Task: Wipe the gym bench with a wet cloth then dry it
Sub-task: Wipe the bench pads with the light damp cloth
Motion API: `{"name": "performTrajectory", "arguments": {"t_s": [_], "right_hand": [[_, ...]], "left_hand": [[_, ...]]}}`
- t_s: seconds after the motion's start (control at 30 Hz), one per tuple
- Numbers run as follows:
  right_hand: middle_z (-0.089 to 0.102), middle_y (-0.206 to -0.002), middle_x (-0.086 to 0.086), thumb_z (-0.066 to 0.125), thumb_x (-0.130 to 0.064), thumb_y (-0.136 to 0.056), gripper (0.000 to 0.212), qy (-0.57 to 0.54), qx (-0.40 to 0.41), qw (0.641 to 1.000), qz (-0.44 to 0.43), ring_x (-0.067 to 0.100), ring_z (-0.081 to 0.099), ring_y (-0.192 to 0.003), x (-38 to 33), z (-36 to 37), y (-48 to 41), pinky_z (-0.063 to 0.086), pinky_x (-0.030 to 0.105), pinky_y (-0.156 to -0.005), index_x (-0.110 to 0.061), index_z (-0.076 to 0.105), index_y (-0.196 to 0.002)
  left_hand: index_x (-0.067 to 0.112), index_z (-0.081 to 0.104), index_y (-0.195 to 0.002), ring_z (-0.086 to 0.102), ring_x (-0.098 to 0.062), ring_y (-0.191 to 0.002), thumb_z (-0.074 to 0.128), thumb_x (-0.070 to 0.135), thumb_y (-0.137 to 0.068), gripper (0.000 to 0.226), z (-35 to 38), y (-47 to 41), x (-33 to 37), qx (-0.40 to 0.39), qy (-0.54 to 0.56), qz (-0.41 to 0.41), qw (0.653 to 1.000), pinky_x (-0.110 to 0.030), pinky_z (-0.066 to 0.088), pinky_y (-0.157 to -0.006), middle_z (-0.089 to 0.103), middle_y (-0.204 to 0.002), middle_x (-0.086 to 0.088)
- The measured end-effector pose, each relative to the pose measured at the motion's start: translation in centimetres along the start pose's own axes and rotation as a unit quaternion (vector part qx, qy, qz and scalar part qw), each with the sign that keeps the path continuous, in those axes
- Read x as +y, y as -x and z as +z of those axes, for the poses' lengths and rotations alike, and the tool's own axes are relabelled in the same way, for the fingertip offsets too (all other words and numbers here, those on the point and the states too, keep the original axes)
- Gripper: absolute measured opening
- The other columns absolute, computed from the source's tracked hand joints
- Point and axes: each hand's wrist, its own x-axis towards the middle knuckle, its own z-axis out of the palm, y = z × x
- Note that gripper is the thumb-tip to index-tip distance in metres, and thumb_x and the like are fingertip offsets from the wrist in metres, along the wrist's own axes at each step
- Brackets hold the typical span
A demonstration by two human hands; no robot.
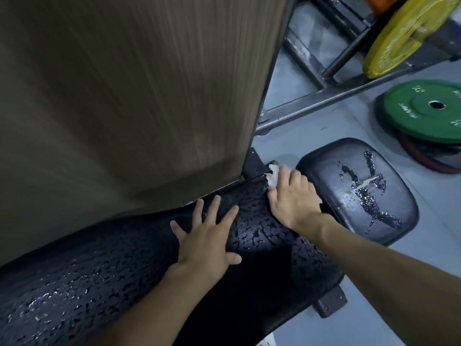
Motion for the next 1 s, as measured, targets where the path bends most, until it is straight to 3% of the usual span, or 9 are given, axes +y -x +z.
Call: {"name": "performTrajectory", "arguments": {"t_s": [0.13, 0.3, 0.43, 0.57, 0.7, 0.83, 0.9, 1.0], "right_hand": [[0.053, -0.123, 0.016, 0.007, -0.052, -0.093, 0.066, 0.052, 0.003, 0.995, -0.090, 0.036, 0.048, -0.113, -2.2, -0.4, -1.8, 0.034, 0.047, -0.103, -0.012, 0.041, -0.132], [0.055, -0.122, 0.006, 0.006, -0.047, -0.100, 0.063, 0.024, -0.015, 0.966, -0.259, 0.031, 0.045, -0.122, -3.1, -0.6, -1.3, 0.019, 0.048, -0.117, -0.020, 0.038, -0.146], [0.049, -0.128, -0.002, 0.002, -0.043, -0.092, 0.062, 0.030, -0.027, 0.980, -0.196, 0.022, 0.037, -0.129, -1.1, -0.6, -2.0, 0.018, 0.050, -0.116, -0.025, 0.042, -0.136], [0.052, -0.120, 0.001, 0.009, -0.039, -0.093, 0.051, 0.023, -0.031, 0.992, -0.118, 0.024, 0.040, -0.125, -4.6, -0.7, -1.1, 0.013, 0.055, -0.116, -0.021, 0.051, -0.117], [0.049, -0.130, 0.001, 0.020, -0.038, -0.098, 0.044, 0.010, -0.068, 0.980, -0.187, 0.024, 0.039, -0.130, -12.6, -0.6, 2.3, 0.004, 0.056, -0.118, -0.020, 0.046, -0.130], [0.049, -0.134, 0.000, 0.004, -0.043, -0.096, 0.062, 0.011, -0.060, 0.966, -0.250, 0.023, 0.041, -0.128, -15.7, -0.3, 4.3, 0.009, 0.054, -0.118, -0.020, 0.036, -0.144], [0.049, -0.133, -0.001, -0.001, -0.046, -0.095, 0.066, 0.025, -0.045, 0.969, -0.243, 0.022, 0.041, -0.129, -14.1, -0.2, 3.8, 0.010, 0.052, -0.119, -0.021, 0.036, -0.144], [0.052, -0.129, 0.002, 0.005, -0.045, -0.099, 0.059, 0.036, -0.032, 0.988, -0.144, 0.022, 0.039, -0.131, -12.7, 0.3, 3.0, 0.010, 0.052, -0.120, -0.020, 0.046, -0.132]], "left_hand": [[0.050, -0.005, -0.149, -0.017, -0.024, -0.149, 0.069, 0.067, -0.074, 0.107, -0.2, 0.4, -2.5, 0.038, 0.021, -0.086, 0.995, -0.072, 0.008, -0.111, -0.016, -0.162, 0.000], [0.044, -0.007, -0.151, -0.020, -0.023, -0.148, 0.065, 0.076, -0.068, 0.115, -0.1, 1.9, -5.3, 0.043, 0.051, -0.172, 0.983, -0.072, 0.015, -0.110, -0.017, -0.162, 0.001], [0.050, -0.009, -0.149, -0.026, -0.023, -0.147, 0.065, 0.081, -0.062, 0.118, 0.2, 3.5, -7.9, 0.037, 0.080, -0.218, 0.972, -0.076, 0.015, -0.107, -0.026, -0.160, 0.005], [0.052, -0.014, -0.147, -0.032, -0.024, -0.144, 0.061, 0.084, -0.062, 0.118, 0.8, 3.7, -8.5, 0.036, 0.083, -0.213, 0.973, -0.076, 0.013, -0.107, -0.031, -0.158, 0.005], [0.046, -0.009, -0.150, -0.025, -0.021, -0.147, 0.060, 0.085, -0.062, 0.118, 1.2, 3.9, -8.9, 0.070, 0.074, -0.192, 0.976, -0.074, 0.015, -0.108, -0.026, -0.160, 0.007], [0.048, -0.005, -0.150, -0.024, -0.016, -0.147, 0.063, 0.082, -0.063, 0.115, 2.1, 6.3, -12.8, 0.080, 0.082, -0.196, 0.974, -0.072, 0.012, -0.110, -0.027, -0.159, 0.012], [0.053, -0.007, -0.147, -0.027, -0.018, -0.146, 0.064, 0.082, -0.062, 0.115, 2.5, 8.4, -16.3, 0.067, 0.101, -0.224, 0.967, -0.074, 0.013, -0.108, -0.030, -0.158, 0.014], [0.055, -0.009, -0.147, -0.027, -0.021, -0.146, 0.064, 0.084, -0.060, 0.117, 3.0, 11.2, -21.0, 0.063, 0.123, -0.266, 0.954, -0.075, 0.017, -0.108, -0.030, -0.158, 0.011]]}}
